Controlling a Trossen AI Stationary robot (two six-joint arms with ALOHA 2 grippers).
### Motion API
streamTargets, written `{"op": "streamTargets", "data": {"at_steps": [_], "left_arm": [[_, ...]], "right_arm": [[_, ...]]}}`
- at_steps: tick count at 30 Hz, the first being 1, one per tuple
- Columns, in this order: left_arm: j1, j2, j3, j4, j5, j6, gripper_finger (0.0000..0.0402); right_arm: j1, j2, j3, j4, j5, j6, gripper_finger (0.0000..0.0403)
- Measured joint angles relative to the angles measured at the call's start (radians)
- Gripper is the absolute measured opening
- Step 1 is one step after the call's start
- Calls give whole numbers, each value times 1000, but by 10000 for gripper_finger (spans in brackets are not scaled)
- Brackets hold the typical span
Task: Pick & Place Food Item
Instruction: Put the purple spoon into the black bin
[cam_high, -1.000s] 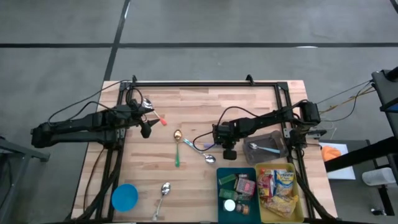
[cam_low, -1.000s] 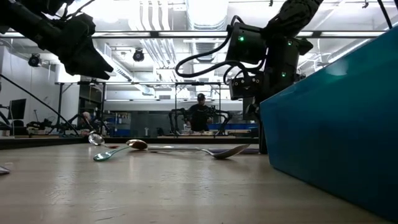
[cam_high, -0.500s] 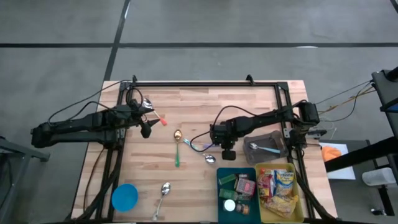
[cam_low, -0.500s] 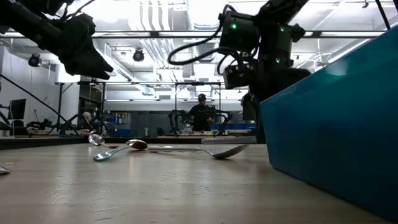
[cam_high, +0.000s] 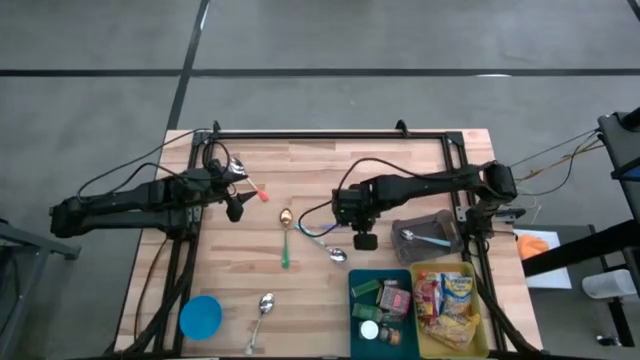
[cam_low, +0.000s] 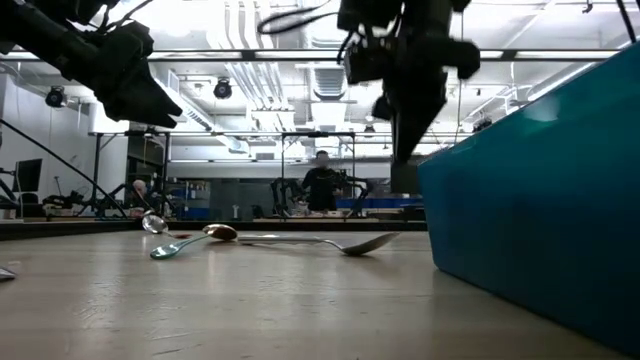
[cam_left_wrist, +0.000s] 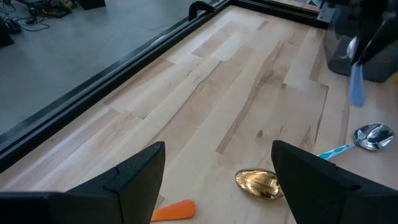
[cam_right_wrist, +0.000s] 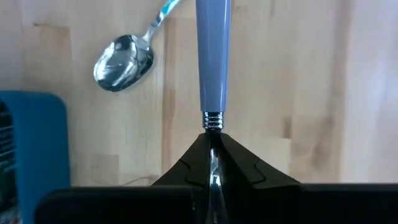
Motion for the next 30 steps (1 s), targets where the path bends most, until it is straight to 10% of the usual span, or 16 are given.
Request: {"op": "streamTargets", "data": {"at_steps": [11, 30], "left_arm": [[0, 0, 0, 0, 0, 0, 298], [0, 0, 0, 0, 0, 0, 298]], "right_arm": [[56, -156, -16, -95, 114, 53, 19], [359, -660, -477, -204, 200, 540, 19]]}}
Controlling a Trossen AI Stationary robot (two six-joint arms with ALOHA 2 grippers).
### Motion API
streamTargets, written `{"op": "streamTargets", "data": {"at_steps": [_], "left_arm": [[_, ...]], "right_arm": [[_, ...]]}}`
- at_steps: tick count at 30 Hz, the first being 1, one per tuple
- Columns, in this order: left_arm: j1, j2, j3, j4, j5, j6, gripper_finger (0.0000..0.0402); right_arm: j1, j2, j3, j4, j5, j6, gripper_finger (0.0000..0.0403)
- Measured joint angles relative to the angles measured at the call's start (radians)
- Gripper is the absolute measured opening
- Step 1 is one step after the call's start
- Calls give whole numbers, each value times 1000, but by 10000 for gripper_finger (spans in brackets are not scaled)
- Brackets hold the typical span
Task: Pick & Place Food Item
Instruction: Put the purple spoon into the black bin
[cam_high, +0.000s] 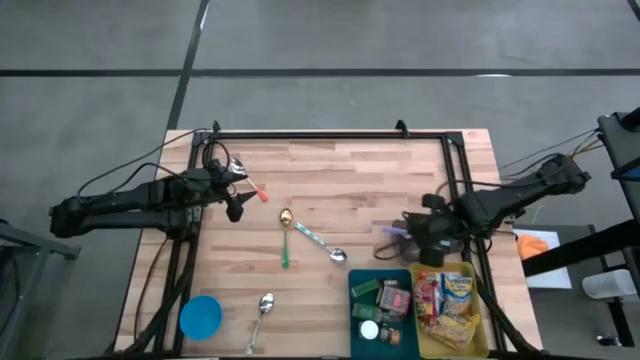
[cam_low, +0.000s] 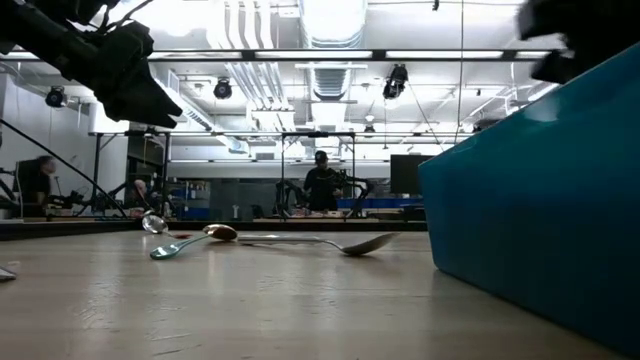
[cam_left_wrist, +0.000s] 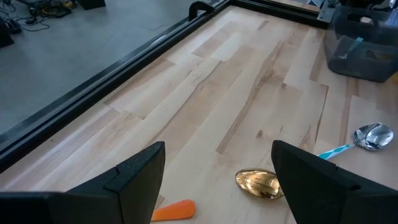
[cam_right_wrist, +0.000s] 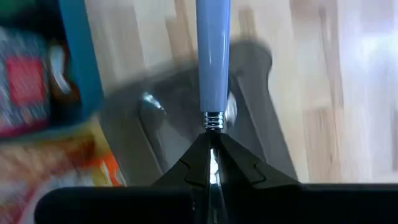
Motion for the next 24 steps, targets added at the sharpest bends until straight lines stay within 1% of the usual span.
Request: {"op": "streamTargets", "data": {"at_steps": [4, 7, 10, 14, 21, 24], "left_arm": [[0, 0, 0, 0, 0, 0, 298], [0, 0, 0, 0, 0, 0, 298], [0, 0, 0, 0, 0, 0, 298], [0, 0, 0, 0, 0, 0, 298], [0, 0, 0, 0, 0, 0, 298], [0, 0, 0, 0, 0, 0, 298]], "right_arm": [[61, -87, -92, -24, 3, 92, 19], [84, -139, -152, -27, 0, 171, 19], [98, -172, -206, -28, -5, 208, 19], [98, -190, -268, -19, -27, 223, 19], [98, -181, -356, 94, -59, 221, 19], [98, -181, -377, 97, -60, 226, 19]]}}
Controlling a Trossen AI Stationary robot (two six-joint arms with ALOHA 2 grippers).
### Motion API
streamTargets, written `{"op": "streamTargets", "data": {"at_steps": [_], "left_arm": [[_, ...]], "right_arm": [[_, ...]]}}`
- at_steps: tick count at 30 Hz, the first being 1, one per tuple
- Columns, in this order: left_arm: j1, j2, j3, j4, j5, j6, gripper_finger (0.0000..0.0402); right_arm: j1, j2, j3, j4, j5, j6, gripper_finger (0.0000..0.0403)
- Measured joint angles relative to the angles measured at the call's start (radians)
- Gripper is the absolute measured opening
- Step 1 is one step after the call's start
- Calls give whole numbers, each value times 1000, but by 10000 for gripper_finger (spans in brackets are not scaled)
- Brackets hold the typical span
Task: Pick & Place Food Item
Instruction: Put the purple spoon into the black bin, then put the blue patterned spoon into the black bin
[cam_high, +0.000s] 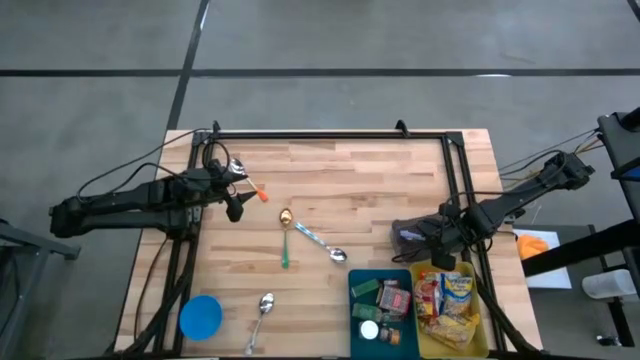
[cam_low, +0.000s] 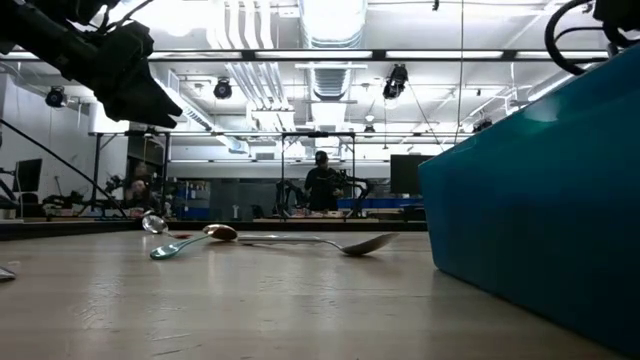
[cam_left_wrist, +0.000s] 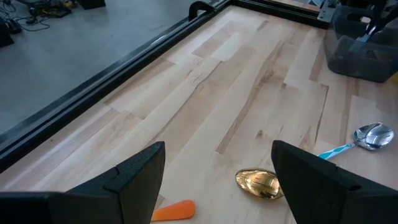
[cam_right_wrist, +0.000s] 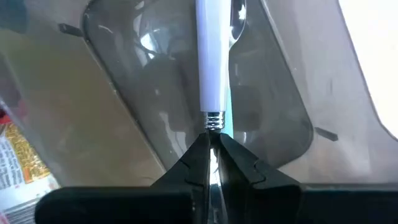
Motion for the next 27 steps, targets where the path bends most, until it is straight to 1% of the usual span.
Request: {"op": "streamTargets", "data": {"at_steps": [3, 5, 14, 18, 21, 27], "left_arm": [[0, 0, 0, 0, 0, 0, 298], [0, 0, 0, 0, 0, 0, 298], [0, 0, 0, 0, 0, 0, 298], [0, 0, 0, 0, 0, 0, 298], [0, 0, 0, 0, 0, 0, 298], [0, 0, 0, 0, 0, 0, 298]], "right_arm": [[0, -1, -8, 10, 0, 1, 22], [-1, -2, -8, 19, 4, 1, 30], [-1, 2, -9, 21, 37, 4, 109], [-1, 1, -9, 23, 38, 4, 134], [-1, 1, -9, 23, 38, 4, 141], [-1, 0, -9, 23, 38, 4, 143]]}}
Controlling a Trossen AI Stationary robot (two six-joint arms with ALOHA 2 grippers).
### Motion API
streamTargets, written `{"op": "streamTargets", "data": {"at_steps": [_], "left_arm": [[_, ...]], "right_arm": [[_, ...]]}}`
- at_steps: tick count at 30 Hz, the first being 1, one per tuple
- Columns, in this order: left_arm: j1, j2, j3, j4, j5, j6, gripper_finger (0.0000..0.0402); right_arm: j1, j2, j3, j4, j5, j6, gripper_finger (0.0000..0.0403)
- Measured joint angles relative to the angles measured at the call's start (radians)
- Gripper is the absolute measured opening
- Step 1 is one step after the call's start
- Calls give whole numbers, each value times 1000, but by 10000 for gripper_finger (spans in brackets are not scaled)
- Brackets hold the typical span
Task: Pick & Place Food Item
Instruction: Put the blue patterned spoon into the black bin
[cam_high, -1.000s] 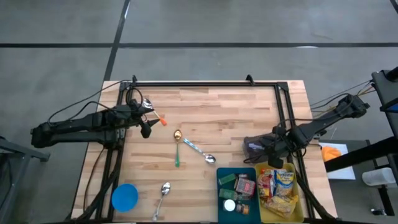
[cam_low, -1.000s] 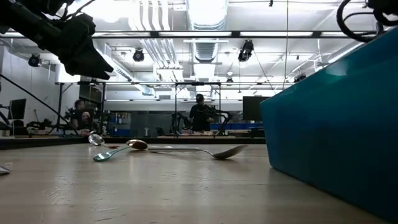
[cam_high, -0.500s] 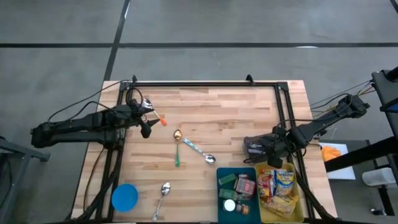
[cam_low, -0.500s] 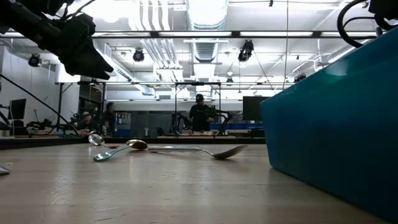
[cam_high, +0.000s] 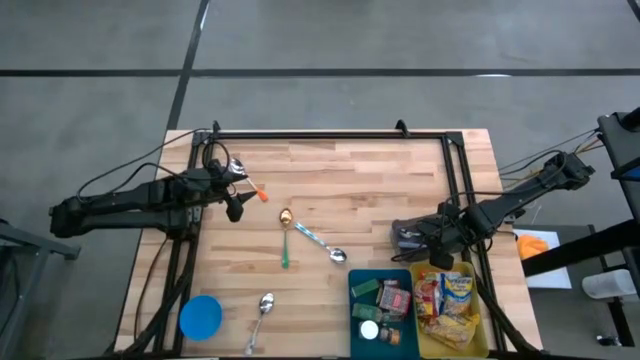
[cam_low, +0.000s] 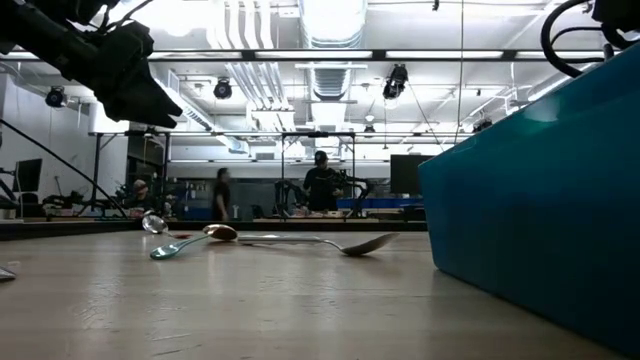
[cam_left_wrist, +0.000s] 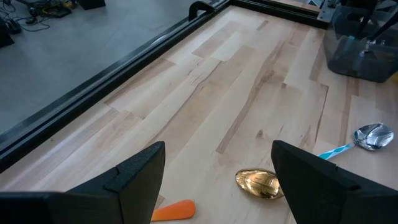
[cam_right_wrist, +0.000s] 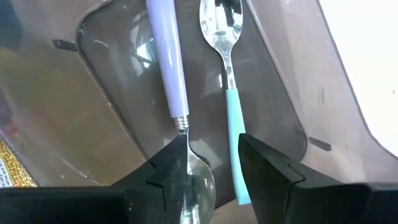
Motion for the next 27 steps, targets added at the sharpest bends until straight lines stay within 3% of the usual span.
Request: {"op": "streamTargets", "data": {"at_steps": [7, 13, 20, 27], "left_arm": [[0, 0, 0, 0, 0, 0, 298], [0, 0, 0, 0, 0, 0, 298], [0, 0, 0, 0, 0, 0, 298], [0, 0, 0, 0, 0, 0, 298]], "right_arm": [[0, -9, 116, -43, 84, 7, 143], [-7, 4, 291, -23, 309, 86, 143], [-103, 70, 402, 151, 315, 14, 143], [-199, 244, 471, 227, 295, -121, 143]]}}
